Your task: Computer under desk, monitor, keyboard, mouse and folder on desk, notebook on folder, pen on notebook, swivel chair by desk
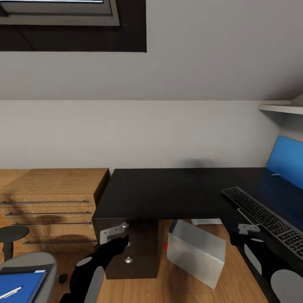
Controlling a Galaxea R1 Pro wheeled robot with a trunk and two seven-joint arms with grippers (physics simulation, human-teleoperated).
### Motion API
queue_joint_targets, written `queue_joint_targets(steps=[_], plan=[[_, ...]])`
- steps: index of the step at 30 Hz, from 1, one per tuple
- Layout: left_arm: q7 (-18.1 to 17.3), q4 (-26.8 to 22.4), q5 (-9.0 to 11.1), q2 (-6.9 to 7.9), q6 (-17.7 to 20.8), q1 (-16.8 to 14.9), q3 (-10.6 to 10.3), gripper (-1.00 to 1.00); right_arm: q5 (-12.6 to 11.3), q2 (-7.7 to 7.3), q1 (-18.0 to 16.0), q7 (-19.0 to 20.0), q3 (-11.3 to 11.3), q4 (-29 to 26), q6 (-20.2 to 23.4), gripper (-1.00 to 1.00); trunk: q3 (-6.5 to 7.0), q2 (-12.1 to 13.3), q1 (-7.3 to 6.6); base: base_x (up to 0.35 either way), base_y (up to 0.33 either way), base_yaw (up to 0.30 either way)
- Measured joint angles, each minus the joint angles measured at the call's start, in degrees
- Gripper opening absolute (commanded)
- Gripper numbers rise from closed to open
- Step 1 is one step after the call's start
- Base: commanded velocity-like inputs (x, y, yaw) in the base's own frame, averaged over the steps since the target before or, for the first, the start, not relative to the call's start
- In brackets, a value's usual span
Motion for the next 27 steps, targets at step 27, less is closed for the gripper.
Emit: queue_joint_targets(steps=[27], plan=[[0.03,0.32,0.09,0.00,-0.07,0.00,0.15,1.00,-0.52,0.03,0.04,0.10,-0.05,-0.53,0.06,-1.00,1.60,3.60,-1.97,0.000,0.000,0.000]])
